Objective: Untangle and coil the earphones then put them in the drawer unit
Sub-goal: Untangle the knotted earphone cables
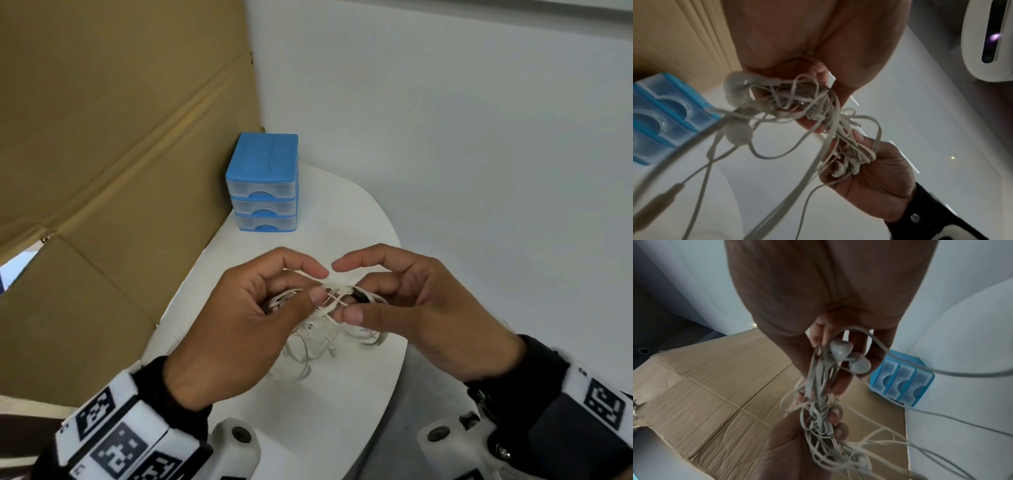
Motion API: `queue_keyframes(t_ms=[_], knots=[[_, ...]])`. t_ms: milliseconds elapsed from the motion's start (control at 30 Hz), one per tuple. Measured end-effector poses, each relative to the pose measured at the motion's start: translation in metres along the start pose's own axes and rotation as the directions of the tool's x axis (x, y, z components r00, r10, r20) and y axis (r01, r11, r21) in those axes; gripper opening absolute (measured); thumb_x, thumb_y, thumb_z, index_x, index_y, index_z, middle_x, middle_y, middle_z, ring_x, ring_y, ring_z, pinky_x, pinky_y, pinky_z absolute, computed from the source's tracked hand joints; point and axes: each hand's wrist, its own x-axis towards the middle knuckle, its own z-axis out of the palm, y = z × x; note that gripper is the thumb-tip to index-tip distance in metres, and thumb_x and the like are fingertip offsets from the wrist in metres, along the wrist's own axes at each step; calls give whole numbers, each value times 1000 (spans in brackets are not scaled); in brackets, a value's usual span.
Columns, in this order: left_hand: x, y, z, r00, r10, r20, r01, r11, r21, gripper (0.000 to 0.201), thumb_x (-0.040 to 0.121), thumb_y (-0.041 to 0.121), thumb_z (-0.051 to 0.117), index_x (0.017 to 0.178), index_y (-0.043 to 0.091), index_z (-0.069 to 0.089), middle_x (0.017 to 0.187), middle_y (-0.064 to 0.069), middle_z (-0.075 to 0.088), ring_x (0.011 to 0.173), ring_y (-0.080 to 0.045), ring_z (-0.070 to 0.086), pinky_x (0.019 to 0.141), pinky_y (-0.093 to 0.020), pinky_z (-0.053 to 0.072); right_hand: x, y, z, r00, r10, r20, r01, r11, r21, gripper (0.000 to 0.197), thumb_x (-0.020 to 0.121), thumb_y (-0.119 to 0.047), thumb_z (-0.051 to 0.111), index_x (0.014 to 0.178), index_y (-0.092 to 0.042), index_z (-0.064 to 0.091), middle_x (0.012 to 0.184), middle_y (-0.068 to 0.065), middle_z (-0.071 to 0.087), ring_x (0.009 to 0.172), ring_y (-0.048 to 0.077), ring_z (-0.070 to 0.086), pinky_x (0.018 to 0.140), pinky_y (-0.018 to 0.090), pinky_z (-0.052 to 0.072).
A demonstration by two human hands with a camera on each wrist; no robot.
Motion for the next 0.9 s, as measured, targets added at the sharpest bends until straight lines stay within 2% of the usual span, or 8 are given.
queue_keyframes(t_ms=[100,200,300,400,500,600,700,900], knots=[[0,0,1,1000,-5,3,5,1000,-2,10,84,19,61,92,22,66,84,-9,77,80,-47,64,77,-54,52,-1,0,-3,998,24,61,-22,1000,-22,40,73,1,73,109,-16,69,80,16,74,77,24,67,72,27,51],[0,0,0,1000,15,17,-15,999,49,10,86,19,58,91,22,67,86,-6,77,79,-26,71,79,-42,54,-2,-1,-4,999,-4,53,4,1000,6,37,76,3,71,109,-13,68,79,15,75,74,19,70,69,20,52],[0,2,0,998,12,60,-15,999,49,12,85,18,61,95,20,68,90,-5,78,87,-26,73,82,-35,56,-1,0,-4,999,-54,6,54,998,37,34,75,1,71,107,-10,69,79,20,73,71,18,68,69,20,52],[0,5,-3,999,13,45,-16,997,78,21,74,23,73,94,28,73,88,1,77,77,-18,71,66,-28,56,1,1,-4,994,-102,-40,105,993,60,30,76,2,72,105,-3,67,76,22,70,67,17,64,67,20,51],[-2,8,-4,998,4,64,-10,996,89,33,65,20,82,97,29,74,82,2,77,69,-12,68,61,-31,56,1,3,-3,989,-132,-66,136,989,52,21,73,2,70,93,-3,69,74,14,73,65,15,64,64,19,51],[-2,8,-5,996,35,85,-44,993,113,42,61,21,90,100,27,74,82,-1,77,72,-18,70,67,-28,58,1,5,-3,984,-156,-84,159,987,29,16,71,2,70,86,-4,69,74,10,74,64,13,65,61,21,50],[-3,9,-6,995,57,82,-68,988,139,45,59,27,88,101,27,73,83,-7,75,76,-32,68,77,-42,57,1,6,-2,979,-179,-101,180,984,-6,16,71,-2,71,86,-4,69,74,9,74,66,17,64,61,26,50],[-2,7,-5,995,85,61,-93,985,148,37,62,15,87,95,25,74,87,-3,76,78,-25,71,73,-32,59,1,6,-3,978,-183,-96,185,983,18,21,70,1,71,91,-4,69,77,10,75,67,14,67,64,19,52]])
